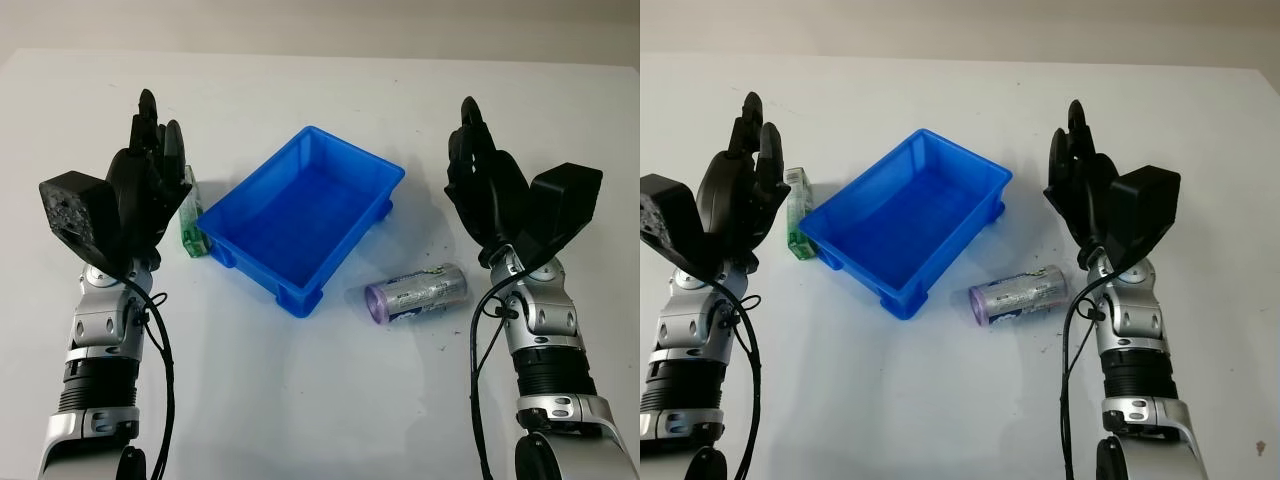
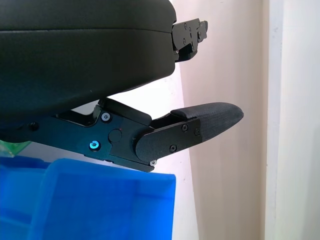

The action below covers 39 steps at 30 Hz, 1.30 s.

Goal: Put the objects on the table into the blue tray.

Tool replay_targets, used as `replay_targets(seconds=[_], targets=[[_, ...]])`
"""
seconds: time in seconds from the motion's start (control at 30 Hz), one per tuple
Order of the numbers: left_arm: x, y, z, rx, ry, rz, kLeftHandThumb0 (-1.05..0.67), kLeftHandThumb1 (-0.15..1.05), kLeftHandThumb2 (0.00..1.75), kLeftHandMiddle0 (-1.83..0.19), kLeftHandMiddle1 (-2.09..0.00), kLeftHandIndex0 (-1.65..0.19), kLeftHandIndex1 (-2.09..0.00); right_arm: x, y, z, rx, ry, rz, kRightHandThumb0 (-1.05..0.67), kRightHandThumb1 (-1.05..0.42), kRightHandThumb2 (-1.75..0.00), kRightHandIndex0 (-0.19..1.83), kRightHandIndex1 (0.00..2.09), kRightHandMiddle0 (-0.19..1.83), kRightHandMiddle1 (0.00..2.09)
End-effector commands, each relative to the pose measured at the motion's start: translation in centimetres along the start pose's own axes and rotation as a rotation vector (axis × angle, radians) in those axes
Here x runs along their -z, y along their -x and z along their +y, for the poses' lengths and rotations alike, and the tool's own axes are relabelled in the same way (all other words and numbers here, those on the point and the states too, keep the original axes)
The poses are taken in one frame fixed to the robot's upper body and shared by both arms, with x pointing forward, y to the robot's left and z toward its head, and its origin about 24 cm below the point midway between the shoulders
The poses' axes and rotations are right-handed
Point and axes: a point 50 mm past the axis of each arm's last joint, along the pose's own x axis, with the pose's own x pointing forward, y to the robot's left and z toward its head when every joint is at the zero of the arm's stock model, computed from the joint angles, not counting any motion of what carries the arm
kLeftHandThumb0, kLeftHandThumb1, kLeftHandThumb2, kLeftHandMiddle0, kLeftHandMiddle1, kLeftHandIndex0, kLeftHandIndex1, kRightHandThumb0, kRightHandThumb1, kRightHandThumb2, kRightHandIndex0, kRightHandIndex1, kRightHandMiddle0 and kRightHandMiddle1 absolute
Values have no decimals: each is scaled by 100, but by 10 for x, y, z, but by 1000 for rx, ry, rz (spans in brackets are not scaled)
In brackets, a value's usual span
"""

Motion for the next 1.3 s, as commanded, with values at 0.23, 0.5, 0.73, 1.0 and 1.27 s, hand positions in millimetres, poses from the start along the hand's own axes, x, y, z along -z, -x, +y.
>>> replay_targets(seconds=[0.23,0.5,0.73,1.0,1.27], targets=[[-11,-3,-1,-1,-14,-29,-76,105,71,19,0,19,0,-7,-2,-3,-8,10,-21,-82,-105,-73,-19,0,-19,0],[-10,-1,-1,2,-9,-36,-75,105,70,19,0,19,0,-31,16,-15,-39,108,-68,-76,-105,-61,-19,0,-19,0],[-6,1,-4,5,5,-26,-75,105,68,19,0,19,0,-60,41,-24,-139,363,-75,-70,-103,-16,-3,8,-3,8],[-6,-1,-7,20,-4,-20,-74,105,70,19,0,19,0,-83,77,-16,-266,756,-68,-63,-92,-4,12,13,10,9],[-5,-1,-7,24,-4,-9,-74,105,71,19,0,19,0,-90,99,-1,-396,1090,-73,-60,-87,-4,14,10,17,7]])
